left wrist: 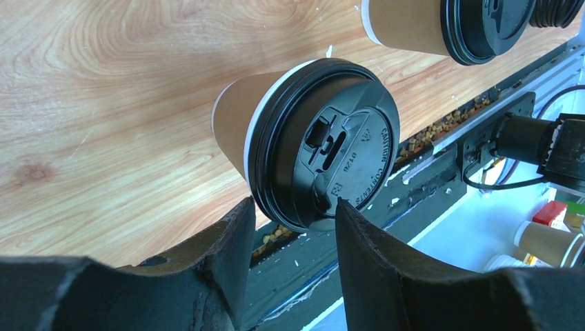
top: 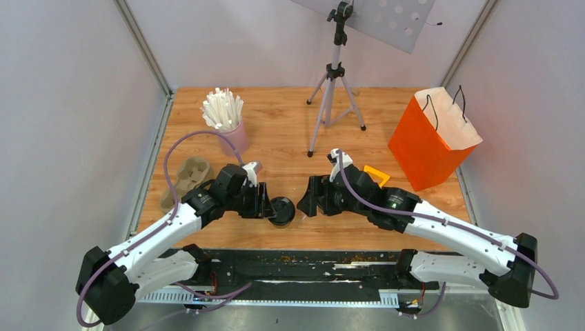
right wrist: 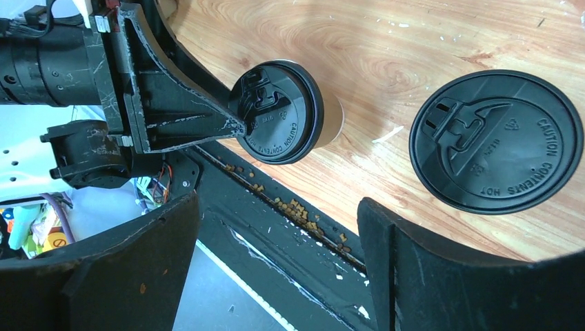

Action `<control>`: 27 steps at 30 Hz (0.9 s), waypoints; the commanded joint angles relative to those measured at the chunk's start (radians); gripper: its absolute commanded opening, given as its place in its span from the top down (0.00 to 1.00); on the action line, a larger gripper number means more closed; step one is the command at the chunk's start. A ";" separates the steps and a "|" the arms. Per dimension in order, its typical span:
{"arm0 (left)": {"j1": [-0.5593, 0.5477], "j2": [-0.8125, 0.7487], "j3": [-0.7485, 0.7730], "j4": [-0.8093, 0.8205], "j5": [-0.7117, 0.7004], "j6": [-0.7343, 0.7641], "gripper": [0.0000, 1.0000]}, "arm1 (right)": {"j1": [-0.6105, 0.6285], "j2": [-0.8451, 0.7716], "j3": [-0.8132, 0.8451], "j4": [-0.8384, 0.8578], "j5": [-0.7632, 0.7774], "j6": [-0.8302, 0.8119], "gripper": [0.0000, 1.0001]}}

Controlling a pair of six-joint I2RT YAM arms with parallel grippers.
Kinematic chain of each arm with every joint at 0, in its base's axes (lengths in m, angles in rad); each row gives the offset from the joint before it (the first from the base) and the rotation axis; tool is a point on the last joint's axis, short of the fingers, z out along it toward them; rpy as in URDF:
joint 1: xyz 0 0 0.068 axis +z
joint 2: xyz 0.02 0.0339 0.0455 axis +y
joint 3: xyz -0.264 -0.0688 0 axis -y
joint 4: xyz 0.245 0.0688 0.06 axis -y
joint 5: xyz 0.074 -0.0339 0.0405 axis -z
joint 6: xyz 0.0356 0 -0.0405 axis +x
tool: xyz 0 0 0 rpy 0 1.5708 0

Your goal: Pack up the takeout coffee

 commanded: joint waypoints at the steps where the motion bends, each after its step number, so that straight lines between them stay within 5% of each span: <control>1: 0.002 -0.020 -0.009 0.021 0.020 -0.002 0.47 | 0.007 0.037 0.033 0.069 -0.026 -0.003 0.16; 9: 0.002 -0.028 -0.014 0.019 0.010 0.002 0.33 | 0.007 0.117 0.042 0.101 -0.045 -0.011 0.20; 15: 0.003 -0.089 0.032 -0.034 -0.065 0.014 0.30 | 0.007 0.161 0.065 0.112 -0.054 -0.038 0.36; 21: 0.007 -0.111 0.066 -0.051 -0.146 0.013 0.36 | 0.007 0.243 0.097 0.164 -0.080 -0.049 0.66; 27: 0.050 -0.094 0.068 -0.033 -0.112 -0.004 0.45 | 0.007 0.321 0.109 0.241 -0.132 -0.027 0.73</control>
